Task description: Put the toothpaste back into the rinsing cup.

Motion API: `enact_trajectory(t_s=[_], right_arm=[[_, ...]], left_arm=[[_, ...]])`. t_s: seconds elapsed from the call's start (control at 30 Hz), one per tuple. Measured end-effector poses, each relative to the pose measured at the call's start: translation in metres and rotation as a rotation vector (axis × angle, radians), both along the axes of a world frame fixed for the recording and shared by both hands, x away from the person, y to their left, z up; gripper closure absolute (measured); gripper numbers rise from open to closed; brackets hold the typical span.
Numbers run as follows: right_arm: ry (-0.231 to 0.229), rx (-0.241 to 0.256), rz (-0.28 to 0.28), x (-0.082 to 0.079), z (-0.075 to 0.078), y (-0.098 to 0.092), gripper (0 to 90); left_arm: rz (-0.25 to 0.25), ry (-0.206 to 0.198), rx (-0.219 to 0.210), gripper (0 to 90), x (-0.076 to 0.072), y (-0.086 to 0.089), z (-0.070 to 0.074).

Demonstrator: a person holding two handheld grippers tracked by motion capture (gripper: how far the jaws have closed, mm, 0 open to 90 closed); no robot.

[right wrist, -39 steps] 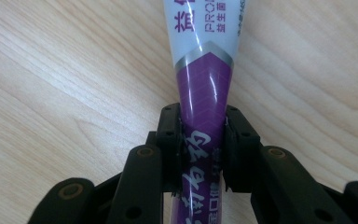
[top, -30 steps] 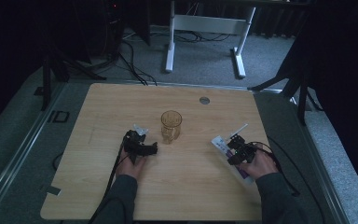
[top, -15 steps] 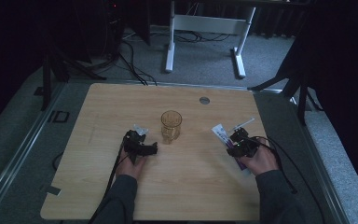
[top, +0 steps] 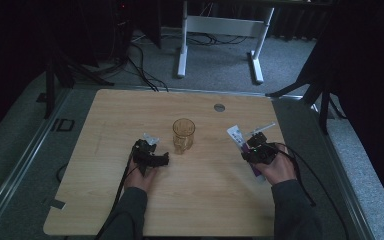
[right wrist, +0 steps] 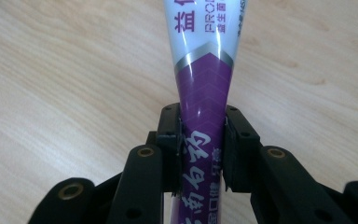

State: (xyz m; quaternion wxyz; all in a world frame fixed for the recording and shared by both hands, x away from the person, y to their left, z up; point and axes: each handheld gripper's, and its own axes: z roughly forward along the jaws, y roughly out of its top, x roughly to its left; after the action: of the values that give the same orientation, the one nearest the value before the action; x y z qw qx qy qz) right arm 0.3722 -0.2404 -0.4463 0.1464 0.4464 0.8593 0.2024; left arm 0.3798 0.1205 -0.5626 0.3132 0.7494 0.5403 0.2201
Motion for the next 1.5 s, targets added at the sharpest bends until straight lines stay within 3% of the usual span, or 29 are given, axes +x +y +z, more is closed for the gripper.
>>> enact_trajectory(t_s=[0.2,1.0,1.5], right_arm=[[-0.044,0.028,-0.004,0.002,0.003,0.002,72.1],[-0.135,0.109,-0.043,0.015,0.013,0.007,72.1],[-0.205,0.152,-0.032,0.022,0.024,0.010,72.0]], left_arm=[[0.000,0.000,-0.001,12.9,0.000,0.000,0.000],[0.001,-0.003,0.000,12.9,0.000,0.000,0.000],[0.000,0.000,-0.001,12.9,0.000,0.000,0.000]])
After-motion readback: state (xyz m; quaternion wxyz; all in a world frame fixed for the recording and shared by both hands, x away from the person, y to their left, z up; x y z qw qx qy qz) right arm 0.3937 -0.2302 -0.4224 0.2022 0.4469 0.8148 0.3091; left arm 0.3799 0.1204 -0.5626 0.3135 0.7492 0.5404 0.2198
